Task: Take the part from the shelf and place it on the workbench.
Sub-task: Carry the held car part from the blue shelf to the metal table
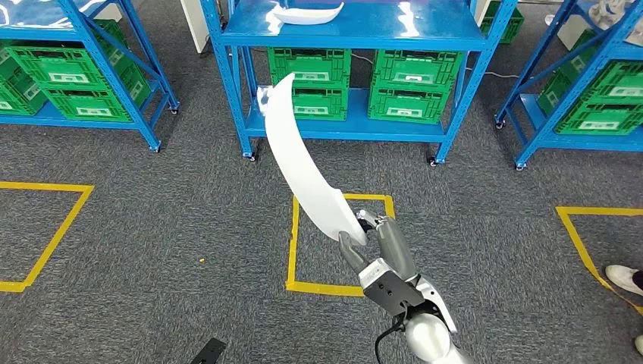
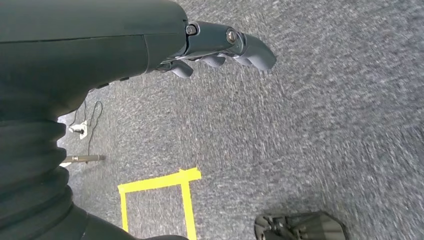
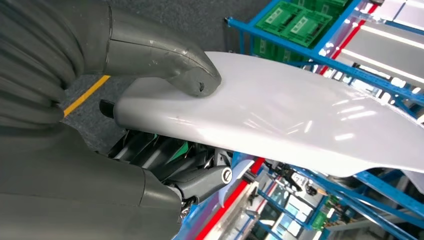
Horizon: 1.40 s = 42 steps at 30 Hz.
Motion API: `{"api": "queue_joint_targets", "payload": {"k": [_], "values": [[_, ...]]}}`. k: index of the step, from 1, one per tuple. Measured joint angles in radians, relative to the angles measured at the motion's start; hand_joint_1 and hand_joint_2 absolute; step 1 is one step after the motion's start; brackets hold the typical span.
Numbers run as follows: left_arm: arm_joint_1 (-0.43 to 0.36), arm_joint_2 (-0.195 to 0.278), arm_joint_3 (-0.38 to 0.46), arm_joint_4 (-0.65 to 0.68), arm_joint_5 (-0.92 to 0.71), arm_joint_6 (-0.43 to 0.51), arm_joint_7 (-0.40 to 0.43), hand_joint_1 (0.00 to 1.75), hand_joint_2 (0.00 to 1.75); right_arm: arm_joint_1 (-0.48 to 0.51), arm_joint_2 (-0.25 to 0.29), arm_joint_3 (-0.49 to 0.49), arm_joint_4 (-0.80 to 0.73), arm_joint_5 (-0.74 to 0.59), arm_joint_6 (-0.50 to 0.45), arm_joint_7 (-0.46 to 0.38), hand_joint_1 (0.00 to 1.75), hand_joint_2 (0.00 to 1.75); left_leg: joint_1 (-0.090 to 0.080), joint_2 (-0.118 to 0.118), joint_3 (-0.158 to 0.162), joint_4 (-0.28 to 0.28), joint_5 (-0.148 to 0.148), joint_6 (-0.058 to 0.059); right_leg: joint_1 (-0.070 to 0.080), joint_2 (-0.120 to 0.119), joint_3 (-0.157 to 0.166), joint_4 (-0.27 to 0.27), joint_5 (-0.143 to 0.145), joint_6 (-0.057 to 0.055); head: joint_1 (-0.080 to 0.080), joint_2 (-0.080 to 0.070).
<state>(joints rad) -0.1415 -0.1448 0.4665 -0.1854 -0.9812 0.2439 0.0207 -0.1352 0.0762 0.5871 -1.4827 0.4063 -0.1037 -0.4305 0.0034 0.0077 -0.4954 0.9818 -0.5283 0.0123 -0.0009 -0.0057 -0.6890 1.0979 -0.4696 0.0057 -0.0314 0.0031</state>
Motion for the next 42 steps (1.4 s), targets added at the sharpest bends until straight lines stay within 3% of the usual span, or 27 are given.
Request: {"api": "queue_joint_targets", "payload": {"k": [2,5,7,9,11,13,15,18,20,21,22,24,25,26,28,29,31,33,35,36,37,39,40,42], "values": [[0.0,0.0,0.0,0.0,0.0,0.0,0.001,0.0,1.75,-0.001,0.0,0.0,0.0,0.003,-0.001,0.0,1.75,1.75,0.002,0.001,-0.006,0.0,0.009,0.006,-0.004,0.003,-0.031,0.077,-0.05,0.008,0.002,0.0],[0.0,0.0,0.0,0.0,0.0,0.0,0.002,0.0,1.75,0.0,0.0,0.0,0.0,0.004,-0.001,0.0,1.75,1.75,0.002,0.001,-0.008,0.0,0.01,0.006,-0.005,0.003,-0.039,0.099,-0.061,0.009,0.002,0.0],[0.001,0.0,0.0,0.001,0.0,-0.002,0.002,0.0,1.75,0.0,0.0,0.0,0.003,0.014,-0.006,0.0,1.75,1.75,0.004,-0.008,-0.021,0.006,0.016,0.001,-0.008,0.003,-0.054,0.156,-0.078,0.015,0.002,0.0],[0.001,0.0,0.0,0.001,0.0,-0.004,0.003,0.0,1.75,-0.001,0.0,0.0,0.005,0.025,-0.011,0.001,1.75,1.75,0.009,-0.036,-0.051,0.026,0.024,-0.014,-0.019,0.037,0.02,0.07,-0.058,0.018,0.001,0.0],[0.0,-0.001,0.0,0.001,0.0,-0.004,0.002,0.0,1.75,0.001,0.0,0.0,0.005,0.027,-0.013,0.001,1.75,1.75,0.014,-0.065,-0.072,0.039,0.03,-0.033,-0.021,0.062,0.102,-0.064,-0.022,0.01,0.001,0.0],[0.003,-0.001,0.001,0.001,0.0,-0.004,0.001,0.0,1.75,0.002,0.0,0.0,0.005,0.027,-0.014,0.001,1.75,1.75,0.017,-0.077,-0.079,0.038,0.035,-0.047,-0.019,0.042,0.1,-0.069,-0.017,-0.006,0.001,0.0],[0.005,-0.001,0.002,0.001,0.0,-0.004,0.001,0.0,1.75,0.001,0.001,0.0,0.005,0.026,-0.014,0.001,1.75,1.75,0.017,-0.058,-0.098,0.07,0.013,-0.057,-0.021,0.021,0.102,-0.077,-0.01,-0.023,-0.002,0.0],[0.004,-0.002,0.002,0.001,-0.001,-0.005,0.0,0.0,1.75,0.003,0.002,0.0,0.005,0.026,-0.015,0.001,1.75,1.75,0.016,-0.021,-0.178,0.245,-0.076,-0.064,-0.017,-0.012,0.098,-0.08,-0.005,-0.036,-0.007,0.0],[0.007,-0.002,0.003,0.001,-0.001,-0.006,-0.001,0.0,1.75,0.005,0.002,0.0,0.006,0.025,-0.016,0.002,1.75,1.75,0.016,-0.015,-0.202,0.309,-0.091,-0.066,-0.014,-0.034,0.093,-0.079,-0.003,-0.038,-0.007,0.0],[0.008,-0.001,0.003,0.002,-0.001,-0.007,-0.001,0.0,1.75,0.006,0.002,0.0,0.006,0.025,-0.017,0.002,1.75,1.75,0.016,-0.012,-0.186,0.287,-0.073,-0.065,-0.014,-0.044,0.091,-0.077,-0.003,-0.038,-0.007,0.0],[0.008,-0.001,0.003,0.001,-0.002,-0.008,-0.001,0.0,1.75,0.007,0.002,0.0,0.006,0.025,-0.018,0.002,1.75,1.75,0.016,-0.002,-0.152,0.231,-0.044,-0.064,-0.013,-0.054,0.09,-0.075,-0.003,-0.037,-0.007,0.0],[0.005,-0.001,0.004,0.001,-0.003,-0.009,-0.002,0.0,1.75,0.008,0.002,0.0,0.005,0.025,-0.02,0.002,1.75,1.75,0.012,0.042,-0.079,0.098,0.0,-0.055,-0.01,-0.073,0.088,-0.068,-0.004,-0.032,-0.007,0.0],[0.004,-0.001,0.004,0.001,-0.003,-0.01,-0.002,0.0,1.75,0.008,0.002,0.0,0.005,0.025,-0.021,0.002,1.75,1.75,0.008,0.057,-0.06,0.058,0.01,-0.049,-0.008,-0.081,0.087,-0.065,-0.004,-0.026,-0.006,0.0],[0.003,-0.001,0.004,0.0,-0.003,-0.011,-0.002,0.0,1.75,0.009,0.002,0.0,0.005,0.025,-0.021,0.002,1.75,1.75,0.005,0.064,-0.056,0.041,0.011,-0.042,-0.006,-0.09,0.087,-0.064,-0.003,-0.02,-0.006,0.0],[0.004,-0.001,0.006,0.001,-0.001,-0.012,-0.003,0.0,1.75,0.01,0.003,0.0,0.005,0.025,-0.022,0.002,1.75,1.75,0.003,0.043,-0.062,0.04,0.019,-0.028,-0.005,-0.104,0.089,-0.067,0.0,-0.007,-0.004,0.0],[0.005,-0.001,0.007,0.001,0.001,-0.013,-0.003,0.0,1.75,0.01,0.004,0.0,0.005,0.025,-0.023,0.001,1.75,1.75,0.005,0.033,-0.063,0.038,0.025,-0.021,-0.007,-0.097,0.088,-0.064,-0.004,-0.001,-0.004,0.0],[0.006,-0.002,0.009,0.001,0.004,-0.012,-0.005,0.0,1.75,0.012,0.005,0.0,0.004,0.021,-0.031,-0.001,1.75,1.75,0.01,0.012,-0.066,0.032,0.038,-0.007,-0.01,-0.054,0.066,-0.008,-0.048,0.01,-0.002,0.0],[0.005,-0.002,0.011,0.0,0.008,-0.01,-0.006,0.0,1.75,0.019,0.005,-0.001,0.003,0.01,-0.052,-0.001,1.75,1.75,0.01,-0.011,-0.077,0.033,0.047,0.001,-0.011,-0.01,0.015,0.119,-0.12,0.013,0.0,0.0],[0.009,-0.002,0.014,0.001,0.011,-0.005,-0.006,0.0,1.75,0.031,0.008,-0.008,0.003,-0.009,-0.085,0.009,1.75,1.75,0.009,-0.04,-0.087,0.036,0.052,0.001,-0.01,0.001,-0.021,0.207,-0.147,0.012,0.0,0.0],[0.012,-0.002,0.015,0.001,0.012,-0.002,-0.006,0.0,1.75,0.038,0.011,-0.014,0.003,-0.024,-0.101,0.015,1.75,1.75,0.008,-0.054,-0.09,0.038,0.054,0.0,-0.01,0.004,-0.015,0.201,-0.134,0.01,0.001,0.0],[0.015,-0.002,0.017,0.001,0.013,0.0,-0.005,0.0,1.75,0.043,0.015,-0.02,0.003,-0.043,-0.115,0.021,1.75,1.75,0.008,-0.069,-0.093,0.04,0.056,-0.002,-0.01,0.008,0.012,0.153,-0.106,0.006,0.001,0.0],[0.018,-0.004,0.021,0.001,0.015,0.002,-0.006,0.0,1.75,0.05,0.023,-0.032,0.003,-0.081,-0.136,0.02,1.75,1.75,0.008,-0.096,-0.098,0.046,0.059,-0.008,-0.01,0.042,0.085,0.014,-0.054,-0.003,0.001,0.0],[0.018,-0.005,0.023,0.001,0.017,0.003,-0.007,0.0,1.75,0.053,0.026,-0.035,0.003,-0.093,-0.144,0.014,1.75,1.75,0.007,-0.106,-0.102,0.048,0.061,-0.012,-0.01,0.057,0.11,-0.037,-0.039,-0.007,0.001,0.0],[0.02,-0.006,0.026,0.001,0.021,0.0,-0.011,0.0,1.75,0.06,0.028,-0.038,0.002,-0.111,-0.162,-0.008,1.75,1.75,0.008,-0.124,-0.109,0.046,0.067,-0.026,-0.006,0.064,0.12,-0.067,-0.035,-0.013,0.001,0.0]]}}
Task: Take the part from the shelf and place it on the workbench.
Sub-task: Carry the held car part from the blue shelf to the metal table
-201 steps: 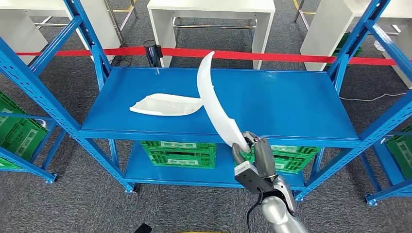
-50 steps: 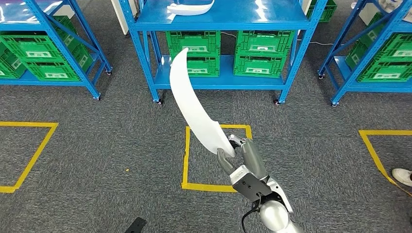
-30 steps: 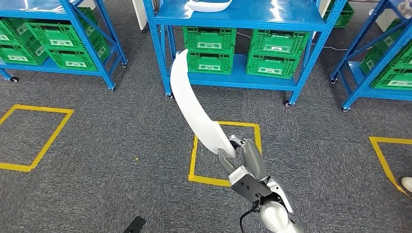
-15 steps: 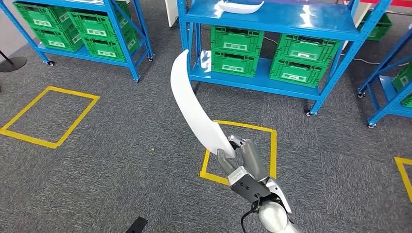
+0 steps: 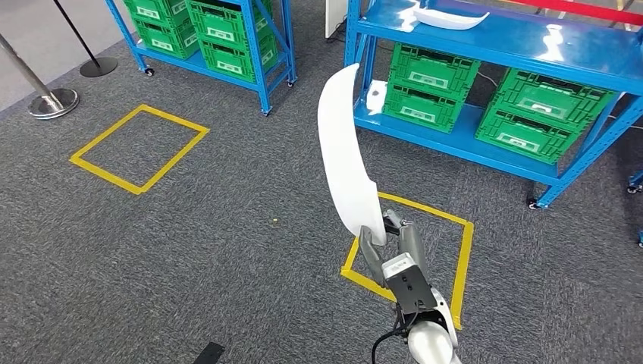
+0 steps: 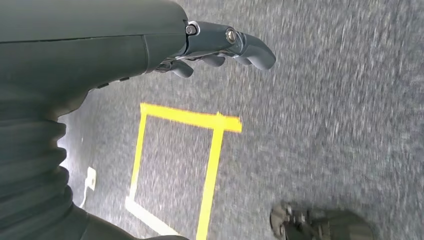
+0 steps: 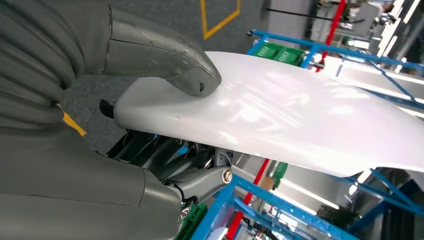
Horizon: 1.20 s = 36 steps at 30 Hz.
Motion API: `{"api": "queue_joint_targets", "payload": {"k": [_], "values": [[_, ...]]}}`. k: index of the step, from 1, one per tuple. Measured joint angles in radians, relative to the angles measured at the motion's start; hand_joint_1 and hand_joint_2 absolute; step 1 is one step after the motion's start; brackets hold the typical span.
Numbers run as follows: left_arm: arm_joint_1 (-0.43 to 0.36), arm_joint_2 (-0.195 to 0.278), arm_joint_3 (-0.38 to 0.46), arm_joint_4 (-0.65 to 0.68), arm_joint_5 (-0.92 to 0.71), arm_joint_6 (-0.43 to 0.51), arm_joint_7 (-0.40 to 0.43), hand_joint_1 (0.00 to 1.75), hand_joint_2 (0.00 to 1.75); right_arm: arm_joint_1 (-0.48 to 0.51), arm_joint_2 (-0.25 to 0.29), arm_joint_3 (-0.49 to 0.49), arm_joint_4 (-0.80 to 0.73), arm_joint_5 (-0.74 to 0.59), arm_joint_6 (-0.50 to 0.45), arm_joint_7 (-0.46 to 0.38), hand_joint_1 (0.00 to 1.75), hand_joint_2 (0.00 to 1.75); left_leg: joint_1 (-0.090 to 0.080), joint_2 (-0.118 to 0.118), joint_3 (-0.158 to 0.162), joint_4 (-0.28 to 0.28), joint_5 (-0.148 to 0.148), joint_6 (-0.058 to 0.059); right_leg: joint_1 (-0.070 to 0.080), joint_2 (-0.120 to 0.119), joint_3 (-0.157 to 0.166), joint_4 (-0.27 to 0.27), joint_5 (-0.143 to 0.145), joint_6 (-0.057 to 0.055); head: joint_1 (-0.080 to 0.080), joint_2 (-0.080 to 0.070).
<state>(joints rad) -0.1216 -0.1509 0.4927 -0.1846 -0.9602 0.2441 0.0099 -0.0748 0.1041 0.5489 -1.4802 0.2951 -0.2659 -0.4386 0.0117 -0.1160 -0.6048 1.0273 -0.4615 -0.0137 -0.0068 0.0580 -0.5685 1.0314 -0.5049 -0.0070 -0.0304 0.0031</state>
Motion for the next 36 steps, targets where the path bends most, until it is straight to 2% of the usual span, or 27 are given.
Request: {"api": "queue_joint_targets", "payload": {"k": [1,2,4,5,6,7,8,9,10,11,13,15,16,17,18,19,21,22,23,24,25,26,28,30,32,34,36], "values": [[0.002,0.0,0.002,0.0,0.003,-0.002,-0.002,0.0,1.75,0.003,0.001,-0.001,0.0,-0.009,-0.009,-0.011,1.75,1.75,0.001,-0.007,-0.004,-0.003,0.003,-0.007,-0.001,-0.01,0.0,-0.004,0.005,-0.005,0.0,0.0],[0.005,0.0,0.005,0.0,0.006,-0.005,-0.004,0.0,1.75,0.006,0.003,-0.001,0.0,-0.017,-0.017,-0.019,1.75,1.75,0.002,-0.001,-0.008,-0.003,0.004,-0.013,-0.002,-0.02,0.001,-0.008,0.009,-0.011,0.0,0.0],[0.006,0.0,0.01,0.001,0.016,-0.016,-0.007,0.0,1.75,0.007,0.005,-0.001,0.0,-0.03,-0.027,-0.028,1.75,1.75,-0.002,0.049,-0.028,0.03,-0.022,-0.022,-0.007,-0.042,0.004,-0.019,0.017,-0.024,-0.004,0.0],[0.004,0.0,0.013,0.001,0.022,-0.023,-0.008,0.0,1.75,0.008,0.006,-0.002,0.0,-0.034,-0.03,-0.03,1.75,1.75,-0.002,0.08,-0.05,0.079,-0.053,-0.026,-0.006,-0.054,0.003,-0.021,0.019,-0.028,-0.007,0.0],[0.001,0.0,0.016,0.001,0.029,-0.034,-0.009,0.0,1.75,0.01,0.006,-0.002,0.0,-0.038,-0.032,-0.031,1.75,1.75,-0.002,0.099,-0.079,0.142,-0.091,-0.031,-0.005,-0.068,0.001,-0.021,0.019,-0.031,-0.009,0.0],[-0.001,-0.001,0.02,0.001,0.034,-0.046,-0.01,0.0,1.75,0.012,0.006,-0.002,0.001,-0.04,-0.034,-0.031,1.75,1.75,0.0,0.106,-0.107,0.206,-0.121,-0.035,-0.005,-0.082,-0.001,-0.021,0.019,-0.031,-0.009,0.0],[-0.002,-0.001,0.024,0.001,0.041,-0.064,-0.013,0.0,1.75,0.014,0.006,-0.002,0.003,-0.043,-0.036,-0.032,1.75,1.75,0.002,0.109,-0.124,0.254,-0.138,-0.039,-0.005,-0.098,-0.002,-0.021,0.019,-0.031,-0.009,0.0],[-0.001,-0.001,0.028,0.001,0.048,-0.087,-0.022,0.0,1.75,0.016,0.006,-0.002,0.004,-0.048,-0.038,-0.032,1.75,1.75,0.004,0.112,-0.121,0.261,-0.134,-0.041,-0.005,-0.112,-0.003,-0.02,0.02,-0.031,-0.009,0.0],[-0.001,-0.002,0.033,0.001,0.055,-0.11,-0.033,0.0,1.75,0.016,0.006,-0.002,0.006,-0.052,-0.039,-0.032,1.75,1.75,0.005,0.118,-0.096,0.226,-0.113,-0.043,-0.005,-0.127,-0.003,-0.019,0.019,-0.03,-0.009,0.0],[-0.002,-0.002,0.038,0.001,0.06,-0.13,-0.046,0.0,1.75,0.017,0.006,-0.001,0.007,-0.056,-0.041,-0.032,1.75,1.75,0.006,0.13,-0.057,0.164,-0.084,-0.043,-0.005,-0.139,-0.003,-0.017,0.018,-0.027,-0.009,0.0],[-0.006,-0.004,0.044,0.0,0.064,-0.161,-0.072,0.0,1.75,0.016,0.004,-0.001,0.007,-0.065,-0.04,-0.034,1.75,1.75,0.004,0.172,0.014,0.04,-0.044,-0.036,-0.002,-0.162,-0.003,-0.01,0.013,-0.017,-0.008,0.0],[-0.01,-0.007,0.046,-0.001,0.061,-0.186,-0.092,0.0,1.75,0.016,0.001,-0.001,0.007,-0.073,-0.034,-0.037,1.75,1.75,0.0,0.186,0.035,-0.002,-0.034,-0.022,0.003,-0.179,-0.002,-0.005,0.012,-0.004,-0.006,0.0],[-0.01,-0.008,0.046,-0.001,0.06,-0.196,-0.095,0.0,1.75,0.016,-0.001,-0.001,0.007,-0.077,-0.03,-0.038,1.75,1.75,-0.002,0.175,0.031,-0.001,-0.03,-0.014,0.002,-0.188,-0.001,-0.006,0.013,0.002,-0.005,0.0],[-0.01,-0.008,0.047,0.0,0.061,-0.206,-0.09,0.0,1.75,0.015,-0.002,-0.001,0.006,-0.079,-0.027,-0.037,1.75,1.75,-0.002,0.165,0.029,-0.003,-0.028,-0.007,0.0,-0.187,0.0,-0.006,0.012,0.009,-0.005,0.0],[-0.01,-0.008,0.049,0.0,0.063,-0.215,-0.081,0.0,1.75,0.014,-0.003,-0.001,0.006,-0.082,-0.023,-0.034,1.75,1.75,-0.001,0.156,0.028,-0.005,-0.024,0.0,-0.003,-0.171,-0.001,0.0,0.006,0.015,-0.004,0.0],[-0.012,-0.007,0.052,0.0,0.062,-0.223,-0.071,0.0,1.75,0.013,-0.004,-0.001,0.005,-0.083,-0.019,-0.032,1.75,1.75,0.0,0.146,0.027,-0.008,-0.02,0.007,-0.006,-0.142,-0.011,0.024,-0.013,0.02,-0.002,0.0],[-0.018,-0.006,0.057,-0.001,0.048,-0.221,-0.053,0.0,1.75,0.014,-0.009,-0.001,0.004,-0.084,-0.012,-0.028,1.75,1.75,0.001,0.125,0.023,-0.011,-0.014,0.018,-0.008,-0.079,-0.059,0.133,-0.077,0.024,0.001,0.0],[-0.021,-0.005,0.057,-0.002,0.037,-0.212,-0.047,0.0,1.75,0.016,-0.012,-0.001,0.004,-0.081,-0.011,-0.025,1.75,1.75,-0.001,0.112,0.02,-0.01,-0.012,0.021,-0.008,-0.065,-0.092,0.204,-0.109,0.024,0.001,0.0],[-0.022,-0.005,0.056,-0.002,0.028,-0.202,-0.042,0.0,1.75,0.018,-0.015,-0.001,0.004,-0.078,-0.012,-0.024,1.75,1.75,-0.002,0.098,0.017,-0.009,-0.01,0.023,-0.007,-0.061,-0.117,0.257,-0.125,0.023,0.002,0.0],[-0.021,-0.005,0.056,-0.002,0.022,-0.196,-0.038,0.0,1.75,0.02,-0.018,-0.001,0.004,-0.073,-0.013,-0.022,1.75,1.75,-0.004,0.083,0.015,-0.008,-0.009,0.024,-0.006,-0.059,-0.128,0.277,-0.123,0.02,0.002,0.0],[-0.021,-0.005,0.056,-0.002,0.018,-0.191,-0.035,0.0,1.75,0.021,-0.02,-0.001,0.004,-0.068,-0.013,-0.021,1.75,1.75,-0.004,0.068,0.014,-0.006,-0.008,0.024,-0.006,-0.058,-0.118,0.257,-0.102,0.017,0.002,0.0],[-0.02,-0.005,0.055,-0.002,0.011,-0.184,-0.034,0.0,1.75,0.022,-0.02,-0.001,0.004,-0.064,-0.014,-0.021,1.75,1.75,-0.004,0.053,0.013,-0.004,-0.007,0.023,-0.006,-0.051,-0.089,0.199,-0.067,0.012,0.002,0.0],[-0.021,-0.008,0.054,-0.002,0.001,-0.169,-0.033,0.0,1.75,0.022,-0.021,-0.001,0.003,-0.057,-0.014,-0.02,1.75,1.75,-0.005,0.027,0.01,0.001,-0.006,0.018,-0.006,-0.016,-0.022,0.062,-0.013,0.002,0.002,0.0],[-0.022,-0.01,0.053,-0.002,-0.008,-0.158,-0.033,0.0,1.75,0.022,-0.021,0.0,0.001,-0.052,-0.015,-0.016,1.75,1.75,-0.003,0.006,0.003,0.001,-0.002,0.005,-0.004,0.005,0.005,0.002,-0.002,-0.003,0.001,0.0],[-0.02,-0.011,0.051,-0.002,-0.015,-0.154,-0.033,0.0,1.75,0.023,-0.021,0.0,-0.001,-0.047,-0.016,-0.01,1.75,1.75,0.0,-0.008,-0.005,-0.004,0.005,-0.011,-0.003,-0.01,0.005,-0.005,0.002,-0.008,0.001,0.0],[-0.019,-0.01,0.047,-0.001,-0.02,-0.151,-0.032,0.0,1.75,0.023,-0.021,0.0,-0.005,-0.043,-0.016,-0.006,1.75,1.75,-0.002,0.027,-0.017,0.013,-0.007,-0.022,-0.006,-0.031,0.01,-0.018,0.011,-0.022,-0.002,0.0],[-0.023,-0.01,0.045,-0.001,-0.022,-0.149,-0.032,0.0,1.75,0.026,-0.021,0.0,-0.01,-0.039,-0.016,-0.003,1.75,1.75,-0.003,0.084,-0.059,0.101,-0.059,-0.03,-0.007,-0.056,0.014,-0.025,0.014,-0.032,-0.006,0.0]]}}
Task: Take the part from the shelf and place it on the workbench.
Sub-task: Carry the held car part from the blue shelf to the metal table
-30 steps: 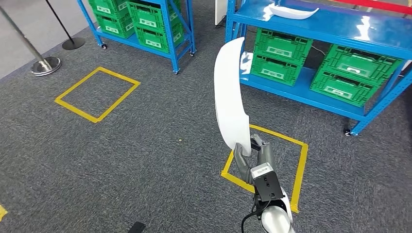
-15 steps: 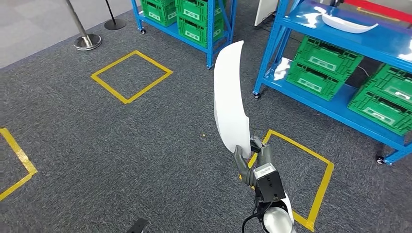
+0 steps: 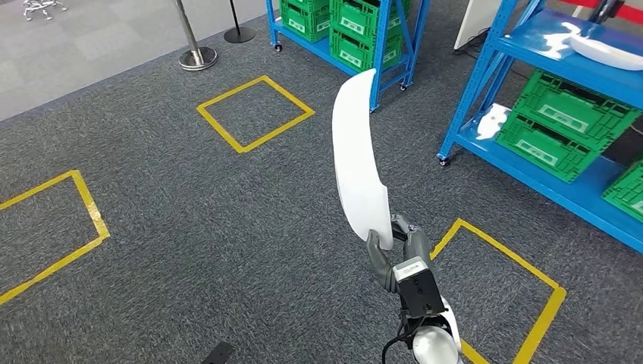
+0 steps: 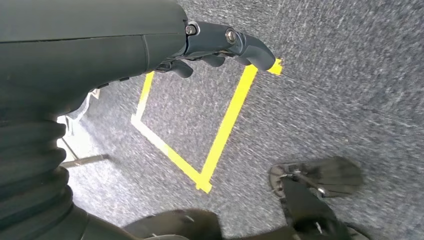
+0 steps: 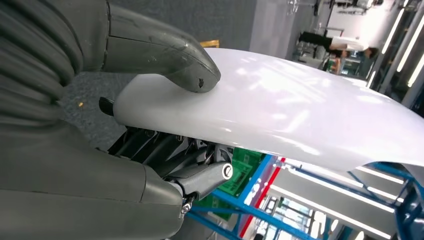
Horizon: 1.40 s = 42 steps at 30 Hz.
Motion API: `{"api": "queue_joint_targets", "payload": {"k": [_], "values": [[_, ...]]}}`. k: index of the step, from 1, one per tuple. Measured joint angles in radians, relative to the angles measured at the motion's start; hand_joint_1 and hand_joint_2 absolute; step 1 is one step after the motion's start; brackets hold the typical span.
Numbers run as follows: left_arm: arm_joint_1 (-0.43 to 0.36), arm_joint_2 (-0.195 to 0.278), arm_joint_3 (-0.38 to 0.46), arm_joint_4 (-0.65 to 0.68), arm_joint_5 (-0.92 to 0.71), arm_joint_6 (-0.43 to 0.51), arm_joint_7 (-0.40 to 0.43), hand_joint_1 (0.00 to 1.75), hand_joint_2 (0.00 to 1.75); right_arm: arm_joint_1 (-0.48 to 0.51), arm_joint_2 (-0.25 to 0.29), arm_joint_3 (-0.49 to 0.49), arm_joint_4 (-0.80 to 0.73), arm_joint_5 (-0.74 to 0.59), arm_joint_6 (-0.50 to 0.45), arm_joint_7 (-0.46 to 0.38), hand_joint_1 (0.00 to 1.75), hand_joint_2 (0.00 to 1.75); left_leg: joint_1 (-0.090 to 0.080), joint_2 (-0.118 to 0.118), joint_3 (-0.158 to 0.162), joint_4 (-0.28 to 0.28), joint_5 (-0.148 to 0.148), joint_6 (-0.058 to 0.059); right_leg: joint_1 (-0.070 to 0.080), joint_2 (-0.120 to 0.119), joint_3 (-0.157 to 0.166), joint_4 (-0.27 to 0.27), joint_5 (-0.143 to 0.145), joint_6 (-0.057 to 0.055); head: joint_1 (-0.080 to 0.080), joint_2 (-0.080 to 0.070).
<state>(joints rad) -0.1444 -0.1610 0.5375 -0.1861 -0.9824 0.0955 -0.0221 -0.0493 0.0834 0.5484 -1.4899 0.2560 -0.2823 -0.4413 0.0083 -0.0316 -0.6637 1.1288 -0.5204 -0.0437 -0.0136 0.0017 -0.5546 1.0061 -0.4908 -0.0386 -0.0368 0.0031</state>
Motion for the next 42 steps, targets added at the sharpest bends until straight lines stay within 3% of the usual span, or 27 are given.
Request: {"api": "queue_joint_targets", "payload": {"k": [2,3,4,6,8,9,12,14,16,17,18,19,21,23,25,27,29,31,33,34,35,36,38,39,40,42], "values": [[-0.003,-0.001,-0.001,0.0,-0.001,0.001,0.001,0.0,1.75,0.005,0.0,0.0,-0.002,0.005,0.001,0.005,1.75,1.75,0.004,0.021,-0.057,0.125,-0.056,-0.009,0.002,-0.027,0.0,0.0,-0.001,-0.004,-0.002,0.0],[-0.003,-0.001,-0.001,0.0,0.0,0.001,0.002,0.0,1.75,0.009,0.0,0.0,-0.002,0.008,0.003,0.008,1.75,1.75,0.006,0.024,-0.071,0.159,-0.063,-0.013,0.002,-0.041,-0.001,0.001,-0.002,-0.004,-0.002,0.0],[-0.002,-0.001,-0.001,0.001,0.001,0.001,0.002,0.0,1.75,0.011,0.0,0.0,-0.002,0.011,0.005,0.009,1.75,1.75,0.009,0.028,-0.065,0.154,-0.051,-0.016,0.002,-0.053,-0.001,0.002,-0.003,-0.003,-0.002,0.0],[-0.001,-0.002,-0.001,0.001,0.005,0.003,0.0,0.0,1.75,0.013,0.0,0.0,-0.003,0.014,0.01,0.011,1.75,1.75,0.012,0.054,-0.002,0.043,0.005,-0.019,0.001,-0.076,0.0,0.007,-0.008,0.003,-0.002,0.0],[-0.003,-0.004,-0.001,0.0,0.009,0.008,-0.007,0.0,1.75,0.013,-0.001,0.0,-0.003,0.016,0.014,0.011,1.75,1.75,0.008,0.093,0.061,-0.069,0.041,-0.009,0.005,-0.095,0.002,0.015,-0.016,0.015,-0.001,0.0],[-0.003,-0.006,-0.001,0.0,0.01,0.01,-0.01,0.0,1.75,0.013,-0.001,0.0,-0.003,0.017,0.016,0.01,1.75,1.75,0.006,0.104,0.075,-0.096,0.047,0.0,0.008,-0.104,0.003,0.017,-0.019,0.022,0.0,0.0],[0.005,-0.008,-0.001,0.0,0.012,0.016,-0.016,0.0,1.75,0.013,-0.002,0.001,-0.003,0.019,0.019,0.005,1.75,1.75,0.003,0.075,0.069,-0.101,0.05,0.024,0.007,-0.122,0.008,0.018,-0.023,0.039,0.002,0.0],[0.008,-0.01,-0.001,0.0,0.011,0.018,-0.018,0.0,1.75,0.014,-0.002,0.001,-0.005,0.021,0.019,0.003,1.75,1.75,0.006,0.052,0.066,-0.106,0.057,0.037,0.001,-0.086,-0.006,0.055,-0.053,0.049,0.004,0.0],[0.006,-0.011,-0.001,0.0,0.006,0.019,-0.018,0.0,1.75,0.016,-0.004,0.001,-0.007,0.023,0.018,0.001,1.75,1.75,0.008,0.028,0.062,-0.107,0.062,0.045,-0.002,-0.029,-0.062,0.176,-0.119,0.052,0.007,0.0],[0.006,-0.012,-0.001,0.0,0.003,0.019,-0.017,0.0,1.75,0.018,-0.005,0.001,-0.008,0.024,0.017,0.001,1.75,1.75,0.007,0.014,0.06,-0.107,0.063,0.048,-0.002,-0.015,-0.097,0.247,-0.148,0.052,0.008,0.0],[0.006,-0.012,-0.001,0.0,0.0,0.018,-0.015,0.0,1.75,0.021,-0.006,0.001,-0.009,0.025,0.016,0.002,1.75,1.75,0.006,-0.001,0.058,-0.106,0.064,0.049,-0.001,-0.008,-0.122,0.294,-0.16,0.051,0.009,0.0],[0.006,-0.012,-0.001,0.0,-0.003,0.017,-0.014,0.0,1.75,0.023,-0.007,0.001,-0.01,0.026,0.014,0.004,1.75,1.75,0.005,-0.015,0.058,-0.105,0.064,0.049,0.0,-0.005,-0.13,0.305,-0.151,0.048,0.009,0.0],[0.005,-0.012,-0.002,0.0,-0.008,0.015,-0.011,0.0,1.75,0.025,-0.009,0.001,-0.018,0.027,0.011,0.008,1.75,1.75,0.005,-0.044,0.058,-0.102,0.065,0.047,0.0,0.009,-0.09,0.214,-0.088,0.041,0.009,0.0],[0.001,-0.014,-0.004,-0.001,-0.013,0.013,-0.012,0.0,1.75,0.026,-0.01,0.001,-0.027,0.028,0.009,0.009,1.75,1.75,0.005,-0.069,0.054,-0.098,0.067,0.041,-0.002,0.057,-0.031,0.084,-0.034,0.035,0.009,0.0],[-0.002,-0.015,-0.008,-0.001,-0.017,0.012,-0.012,0.0,1.75,0.031,-0.012,0.001,-0.034,0.029,0.009,0.009,1.75,1.75,0.006,-0.091,0.048,-0.098,0.071,0.026,0.001,0.081,-0.011,0.031,-0.021,0.031,0.009,0.0],[0.0,-0.015,-0.011,-0.002,-0.02,0.011,-0.012,0.0,1.75,0.035,-0.013,0.001,-0.04,0.029,0.008,0.01,1.75,1.75,0.009,-0.102,0.041,-0.102,0.076,0.011,0.004,0.059,-0.01,0.025,-0.015,0.022,0.009,0.0],[-0.001,-0.015,-0.013,-0.002,-0.021,0.01,-0.012,0.0,1.75,0.037,-0.014,0.001,-0.046,0.029,0.008,0.009,1.75,1.75,0.007,-0.063,0.024,-0.075,0.058,0.003,0.002,0.035,-0.006,0.015,-0.007,0.007,0.007,0.0],[-0.005,-0.015,-0.015,-0.002,-0.021,0.01,-0.012,0.0,1.75,0.041,-0.014,0.0,-0.049,0.029,0.008,0.01,1.75,1.75,0.005,-0.003,-0.025,0.03,-0.002,-0.003,0.003,0.006,-0.004,0.01,-0.006,-0.003,0.003,0.0],[-0.008,-0.015,-0.016,-0.002,-0.021,0.01,-0.012,0.0,1.75,0.047,-0.015,0.0,-0.049,0.03,0.007,0.01,1.75,1.75,0.006,0.02,-0.077,0.15,-0.053,-0.009,0.006,-0.026,-0.004,0.011,-0.007,-0.006,0.002,0.0],[-0.007,-0.015,-0.016,-0.002,-0.021,0.01,-0.012,0.0,1.75,0.049,-0.015,0.0,-0.049,0.03,0.007,0.011,1.75,1.75,0.007,0.024,-0.083,0.171,-0.055,-0.011,0.007,-0.04,-0.004,0.012,-0.008,-0.007,0.002,0.0],[-0.006,-0.015,-0.016,-0.002,-0.021,0.01,-0.012,0.0,1.75,0.05,-0.015,0.0,-0.05,0.03,0.007,0.011,1.75,1.75,0.007,0.028,-0.068,0.152,-0.039,-0.012,0.007,-0.054,-0.004,0.013,-0.009,-0.006,0.002,0.0],[-0.006,-0.015,-0.016,-0.003,-0.021,0.01,-0.012,0.0,1.75,0.05,-0.015,0.0,-0.05,0.03,0.006,0.011,1.75,1.75,0.008,0.036,-0.034,0.096,-0.01,-0.012,0.007,-0.066,-0.004,0.014,-0.01,-0.004,0.002,0.0],[-0.008,-0.015,-0.016,-0.003,-0.021,0.01,-0.012,0.0,1.75,0.05,-0.015,0.0,-0.053,0.03,0.006,0.011,1.75,1.75,0.004,0.076,0.043,-0.04,0.034,-0.005,0.01,-0.089,-0.002,0.02,-0.017,0.003,0.002,0.0],[-0.01,-0.015,-0.016,-0.004,-0.021,0.011,-0.014,0.0,1.75,0.05,-0.015,0.0,-0.055,0.031,0.005,0.011,1.75,1.75,0.001,0.089,0.066,-0.081,0.044,0.002,0.012,-0.099,-0.002,0.023,-0.02,0.008,0.003,0.0],[-0.011,-0.015,-0.016,-0.004,-0.02,0.013,-0.015,0.0,1.75,0.051,-0.016,0.0,-0.056,0.033,0.005,0.011,1.75,1.75,-0.003,0.095,0.074,-0.099,0.046,0.009,0.015,-0.107,-0.001,0.024,-0.021,0.013,0.004,0.0],[-0.009,-0.014,-0.016,-0.005,-0.016,0.019,-0.017,0.0,1.75,0.05,-0.015,0.0,-0.057,0.038,0.006,0.011,1.75,1.75,-0.006,0.073,0.071,-0.1,0.049,0.022,0.016,-0.125,0.001,0.023,-0.022,0.022,0.005,0.0]]}}
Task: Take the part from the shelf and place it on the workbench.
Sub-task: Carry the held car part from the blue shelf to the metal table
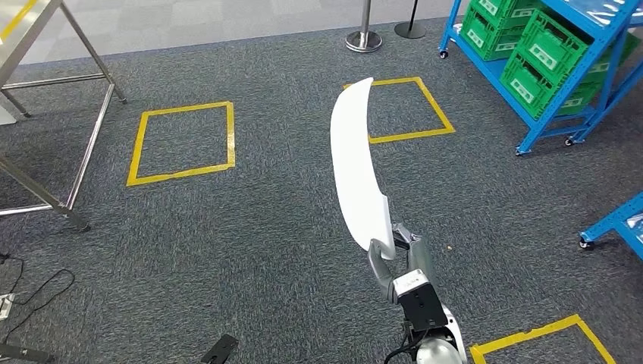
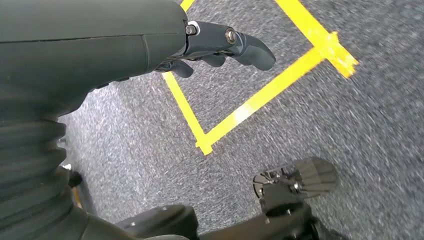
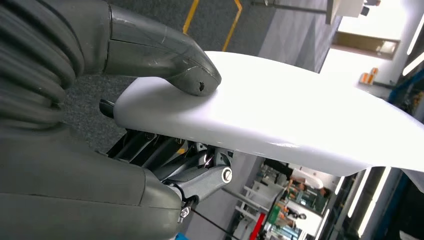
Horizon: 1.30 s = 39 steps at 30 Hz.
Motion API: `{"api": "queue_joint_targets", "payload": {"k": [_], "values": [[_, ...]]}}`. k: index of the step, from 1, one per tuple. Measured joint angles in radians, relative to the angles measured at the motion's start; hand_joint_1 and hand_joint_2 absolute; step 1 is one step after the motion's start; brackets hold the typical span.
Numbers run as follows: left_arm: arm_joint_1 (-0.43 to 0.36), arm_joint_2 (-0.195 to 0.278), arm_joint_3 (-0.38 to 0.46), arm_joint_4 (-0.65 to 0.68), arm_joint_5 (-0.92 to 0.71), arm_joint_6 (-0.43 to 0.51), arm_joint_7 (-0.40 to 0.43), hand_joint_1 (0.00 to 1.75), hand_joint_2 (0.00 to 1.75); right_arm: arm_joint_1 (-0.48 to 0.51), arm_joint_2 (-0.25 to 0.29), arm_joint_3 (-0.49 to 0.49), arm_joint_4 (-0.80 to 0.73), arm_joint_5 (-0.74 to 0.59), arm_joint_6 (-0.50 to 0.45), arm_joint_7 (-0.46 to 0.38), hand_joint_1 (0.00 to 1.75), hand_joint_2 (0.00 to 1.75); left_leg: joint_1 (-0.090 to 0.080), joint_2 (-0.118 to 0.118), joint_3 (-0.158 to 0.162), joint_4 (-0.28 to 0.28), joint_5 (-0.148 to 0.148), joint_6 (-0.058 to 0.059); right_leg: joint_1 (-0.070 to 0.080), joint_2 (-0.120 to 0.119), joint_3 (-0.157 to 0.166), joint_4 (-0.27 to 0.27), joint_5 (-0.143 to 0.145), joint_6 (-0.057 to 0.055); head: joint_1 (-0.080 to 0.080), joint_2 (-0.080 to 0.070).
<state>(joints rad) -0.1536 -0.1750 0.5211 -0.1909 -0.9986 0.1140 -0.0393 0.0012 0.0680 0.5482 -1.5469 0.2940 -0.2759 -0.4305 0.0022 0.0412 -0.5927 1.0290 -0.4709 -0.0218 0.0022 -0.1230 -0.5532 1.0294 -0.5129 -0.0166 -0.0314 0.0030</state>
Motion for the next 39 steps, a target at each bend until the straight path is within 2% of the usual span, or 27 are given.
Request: {"api": "queue_joint_targets", "payload": {"k": [1,2,3,4,6,7,8,9,10,12,14,16,17,18,19,21,23,24,25,27,29,30,32,34,36,38,39], "values": [[0.001,0.0,0.0,0.0,0.002,0.003,0.001,0.0,1.75,0.0,0.0,0.0,-0.001,0.002,0.001,0.0,1.75,1.75,0.001,-0.009,0.0,-0.003,0.002,0.005,-0.001,-0.006,0.002,0.0,-0.002,0.004,0.0,0.0],[0.002,0.0,0.0,0.0,0.004,0.005,0.003,0.0,1.75,-0.002,0.001,0.0,-0.001,0.004,0.002,0.001,1.75,1.75,0.002,-0.018,0.001,-0.006,0.005,0.011,-0.004,0.001,0.002,0.004,-0.007,0.01,0.0,0.0],[0.002,0.0,0.0,0.0,0.007,0.006,0.005,0.0,1.75,-0.004,0.001,0.0,-0.002,0.006,0.003,0.001,1.75,1.75,0.005,-0.026,0.002,-0.01,0.008,0.015,-0.007,0.023,-0.005,0.024,-0.022,0.014,0.002,0.0],[0.002,0.0,0.0,0.0,0.01,0.008,0.008,0.0,1.75,-0.006,0.001,0.0,-0.002,0.007,0.004,0.001,1.75,1.75,0.008,-0.035,0.002,-0.012,0.011,0.02,-0.009,0.052,-0.021,0.063,-0.046,0.018,0.003,0.0],[0.002,0.0,0.0,0.0,0.018,0.011,0.013,0.0,1.75,-0.011,0.0,0.0,0.002,0.009,0.008,0.001,1.75,1.75,0.009,-0.056,-0.002,-0.012,0.014,0.026,-0.013,0.103,-0.081,0.188,-0.107,0.023,0.006,0.0],[0.003,0.0,0.0,0.0,0.022,0.013,0.015,0.0,1.75,-0.013,0.0,0.0,0.007,0.009,0.01,0.001,1.75,1.75,0.009,-0.069,-0.004,-0.012,0.015,0.027,-0.013,0.113,-0.11,0.244,-0.126,0.024,0.007,0.0],[0.007,0.0,0.001,0.0,0.025,0.015,0.015,0.0,1.75,-0.016,0.001,0.0,0.012,0.009,0.012,0.001,1.75,1.75,0.009,-0.082,-0.006,-0.01,0.016,0.027,-0.014,0.117,-0.127,0.273,-0.127,0.024,0.007,0.0],[0.01,0.001,0.001,0.0,0.028,0.018,0.014,0.0,1.75,-0.019,0.001,0.0,0.018,0.01,0.013,0.002,1.75,1.75,0.009,-0.097,-0.007,-0.008,0.017,0.026,-0.014,0.119,-0.125,0.264,-0.109,0.024,0.007,0.0],[0.014,0.002,0.002,0.0,0.03,0.02,0.012,0.0,1.75,-0.024,0.003,0.0,0.022,0.011,0.015,0.002,1.75,1.75,0.009,-0.112,-0.008,-0.005,0.018,0.024,-0.016,0.124,-0.104,0.218,-0.076,0.023,0.007,0.0],[0.017,0.003,0.002,0.0,0.034,0.023,0.002,0.0,1.75,-0.036,0.009,0.0,0.026,0.012,0.02,0.006,1.75,1.75,0.01,-0.138,-0.012,0.002,0.018,0.017,-0.022,0.158,-0.042,0.086,-0.017,0.021,0.007,0.0],[0.017,0.004,0.002,-0.001,0.034,0.025,-0.008,0.0,1.75,-0.043,0.015,0.0,0.028,0.014,0.025,0.011,1.75,1.75,0.011,-0.16,-0.02,0.004,0.021,0.003,-0.022,0.182,-0.014,0.019,-0.001,0.017,0.006,0.0],[0.019,0.005,0.002,-0.001,0.024,0.021,-0.012,0.0,1.75,-0.045,0.018,0.0,0.028,0.015,0.027,0.014,1.75,1.75,0.014,-0.178,-0.027,-0.003,0.029,-0.014,-0.016,0.17,-0.014,0.013,0.002,0.005,0.006,0.0],[0.02,0.005,0.002,-0.001,0.018,0.018,-0.012,0.0,1.75,-0.045,0.019,0.0,0.026,0.015,0.026,0.015,1.75,1.75,0.016,-0.172,-0.031,-0.002,0.029,-0.019,-0.016,0.159,-0.013,0.009,0.007,-0.004,0.006,0.0],[0.02,0.006,0.002,-0.001,0.013,0.016,-0.011,0.0,1.75,-0.043,0.02,0.0,0.023,0.015,0.024,0.016,1.75,1.75,0.015,-0.151,-0.039,0.012,0.02,-0.023,-0.016,0.148,-0.011,0.004,0.011,-0.013,0.004,0.0],[0.018,0.007,0.002,-0.001,0.008,0.015,-0.01,0.0,1.75,-0.039,0.021,0.0,0.018,0.015,0.022,0.016,1.75,1.75,0.014,-0.121,-0.055,0.045,-0.001,-0.026,-0.016,0.135,-0.01,-0.001,0.014,-0.02,0.002,0.0],[0.01,0.006,0.002,-0.001,0.002,0.013,-0.009,0.0,1.75,-0.027,0.021,-0.001,0.01,0.015,0.019,0.017,1.75,1.75,0.012,-0.065,-0.107,0.166,-0.067,-0.03,-0.012,0.109,-0.011,-0.003,0.015,-0.029,-0.002,0.0],[0.007,0.006,0.002,-0.001,-0.001,0.013,-0.008,0.0,1.75,-0.017,0.021,-0.001,0.008,0.015,0.018,0.018,1.75,1.75,0.013,-0.05,-0.148,0.266,-0.105,-0.033,-0.008,0.081,-0.012,-0.002,0.014,-0.032,-0.002,0.0],[0.007,0.006,0.002,-0.001,-0.002,0.012,-0.007,0.0,1.75,-0.014,0.021,-0.001,0.007,0.015,0.017,0.018,1.75,1.75,0.013,-0.047,-0.144,0.268,-0.098,-0.033,-0.007,0.068,-0.013,-0.002,0.014,-0.032,-0.002,0.0],[0.008,0.007,0.002,-0.001,-0.003,0.012,-0.007,0.0,1.75,-0.012,0.021,-0.001,0.005,0.015,0.016,0.018,1.75,1.75,0.013,-0.042,-0.12,0.231,-0.075,-0.033,-0.007,0.057,-0.012,0.0,0.013,-0.031,-0.002,0.0],[0.006,0.007,0.002,-0.002,-0.003,0.013,-0.007,0.0,1.75,-0.01,0.02,-0.001,-0.001,0.015,0.015,0.018,1.75,1.75,0.008,-0.002,-0.043,0.097,-0.024,-0.026,-0.004,0.035,-0.011,0.004,0.008,-0.025,-0.003,0.0],[0.003,0.007,0.002,-0.003,-0.004,0.014,-0.009,0.0,1.75,-0.009,0.019,-0.004,-0.006,0.014,0.014,0.017,1.75,1.75,0.002,0.035,0.001,0.013,-0.003,-0.012,0.001,0.017,-0.009,0.007,0.003,-0.016,-0.001,0.0],[0.002,0.007,0.002,-0.003,-0.005,0.015,-0.009,0.0,1.75,-0.007,0.018,-0.006,-0.008,0.014,0.013,0.017,1.75,1.75,-0.001,0.036,0.002,0.007,-0.005,-0.005,0.003,0.007,-0.008,0.007,0.002,-0.011,0.0,0.0],[0.003,0.006,0.002,-0.003,-0.006,0.016,-0.004,0.0,1.75,-0.006,0.016,-0.01,-0.01,0.011,0.013,0.015,1.75,1.75,0.0,0.01,0.0,0.002,0.002,0.006,0.001,-0.007,-0.004,0.006,0.0,0.0,0.0,0.0],[0.004,0.005,0.002,-0.003,-0.005,0.017,0.003,0.0,1.75,-0.008,0.015,-0.012,-0.012,0.009,0.013,0.013,1.75,1.75,0.005,-0.015,0.001,-0.005,0.009,0.019,-0.005,0.032,-0.015,0.042,-0.027,0.012,0.002,0.0],[0.002,0.003,0.002,-0.003,-0.005,0.018,0.008,0.0,1.75,-0.01,0.014,-0.013,-0.011,0.008,0.014,0.012,1.75,1.75,0.008,-0.041,-0.001,-0.008,0.014,0.027,-0.01,0.095,-0.067,0.156,-0.088,0.02,0.005,0.0],[0.002,0.001,0.002,-0.002,-0.005,0.018,0.012,0.0,1.75,-0.012,0.014,-0.013,-0.006,0.007,0.014,0.012,1.75,1.75,0.008,-0.07,-0.005,-0.006,0.016,0.03,-0.011,0.115,-0.127,0.271,-0.127,0.023,0.007,0.0],[0.003,0.001,0.002,-0.002,-0.005,0.018,0.014,0.0,1.75,-0.014,0.014,-0.013,-0.003,0.006,0.014,0.013,1.75,1.75,0.008,-0.085,-0.007,-0.005,0.017,0.03,-0.011,0.118,-0.138,0.285,-0.12,0.023,0.007,0.0]]}}
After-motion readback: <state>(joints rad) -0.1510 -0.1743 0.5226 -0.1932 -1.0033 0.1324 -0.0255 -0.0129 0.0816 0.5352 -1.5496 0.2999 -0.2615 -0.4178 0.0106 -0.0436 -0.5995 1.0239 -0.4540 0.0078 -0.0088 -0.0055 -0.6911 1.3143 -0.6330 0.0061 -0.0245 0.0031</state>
